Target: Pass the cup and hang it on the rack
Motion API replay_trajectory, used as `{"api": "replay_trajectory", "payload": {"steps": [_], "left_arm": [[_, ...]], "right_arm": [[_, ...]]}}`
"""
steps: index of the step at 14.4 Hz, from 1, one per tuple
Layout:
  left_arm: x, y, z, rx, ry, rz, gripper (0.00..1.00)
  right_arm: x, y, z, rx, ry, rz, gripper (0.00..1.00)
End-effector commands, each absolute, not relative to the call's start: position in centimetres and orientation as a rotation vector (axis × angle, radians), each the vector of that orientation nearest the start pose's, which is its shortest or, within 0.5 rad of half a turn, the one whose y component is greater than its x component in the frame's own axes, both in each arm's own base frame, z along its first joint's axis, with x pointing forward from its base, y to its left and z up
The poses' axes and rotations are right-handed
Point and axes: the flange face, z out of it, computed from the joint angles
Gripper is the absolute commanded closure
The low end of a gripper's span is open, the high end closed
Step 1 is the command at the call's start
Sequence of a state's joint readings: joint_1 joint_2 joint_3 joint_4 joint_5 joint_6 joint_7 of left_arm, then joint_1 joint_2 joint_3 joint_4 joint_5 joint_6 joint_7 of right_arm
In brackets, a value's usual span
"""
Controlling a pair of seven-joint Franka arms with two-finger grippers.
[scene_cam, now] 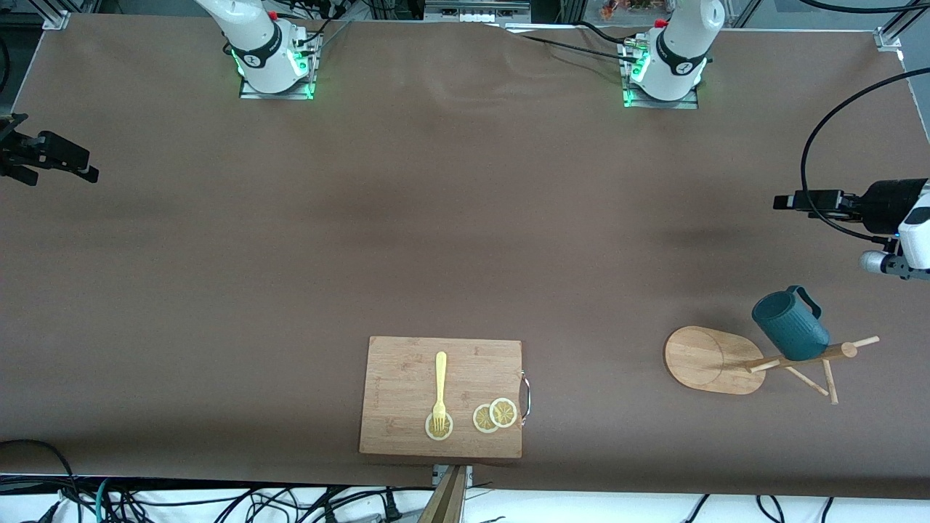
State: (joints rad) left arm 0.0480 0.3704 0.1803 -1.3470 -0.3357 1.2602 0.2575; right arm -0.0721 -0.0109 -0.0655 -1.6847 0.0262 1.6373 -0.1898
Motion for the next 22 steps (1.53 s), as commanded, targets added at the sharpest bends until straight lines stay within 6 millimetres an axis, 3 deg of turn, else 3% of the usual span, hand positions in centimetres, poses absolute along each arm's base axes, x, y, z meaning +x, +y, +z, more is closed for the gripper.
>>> {"api": "replay_trajectory", "payload": {"steps": [1, 5, 9, 10, 12, 15, 18, 22], "left_arm": [[62.5, 6.3, 53.3, -3.298, 0.167, 0.436, 0.00], [62.5, 5.9, 58.5, -3.249, 0.181, 0.120, 0.00], [61.8, 5.8, 61.2, -3.161, 0.155, 0.114, 0.00], [61.4, 4.4, 61.9, -3.165, 0.114, 0.144, 0.00], [60.6, 1.9, 62.1, -3.147, 0.065, 0.229, 0.00], [59.1, 2.3, 63.1, -3.149, -0.042, 0.217, 0.00], [57.7, -1.0, 63.0, -3.148, -0.091, 0.208, 0.00], [57.7, -1.1, 62.4, -3.153, -0.081, 0.189, 0.00]], "right_arm": [[55.0, -7.3, 58.9, -3.113, -0.079, 0.046, 0.00], [55.0, -7.4, 58.9, -3.115, -0.079, 0.044, 0.00], [55.2, -7.4, 59.1, -3.120, -0.079, 0.014, 0.00], [55.2, -7.4, 59.1, -3.120, -0.079, 0.017, 0.00], [55.2, -7.4, 59.1, -3.120, -0.079, 0.017, 0.00], [55.2, -7.4, 59.1, -3.119, -0.082, 0.021, 0.00], [55.2, -7.4, 59.1, -3.122, -0.079, 0.015, 0.00], [55.2, -7.4, 59.1, -3.122, -0.077, 0.015, 0.00]]}}
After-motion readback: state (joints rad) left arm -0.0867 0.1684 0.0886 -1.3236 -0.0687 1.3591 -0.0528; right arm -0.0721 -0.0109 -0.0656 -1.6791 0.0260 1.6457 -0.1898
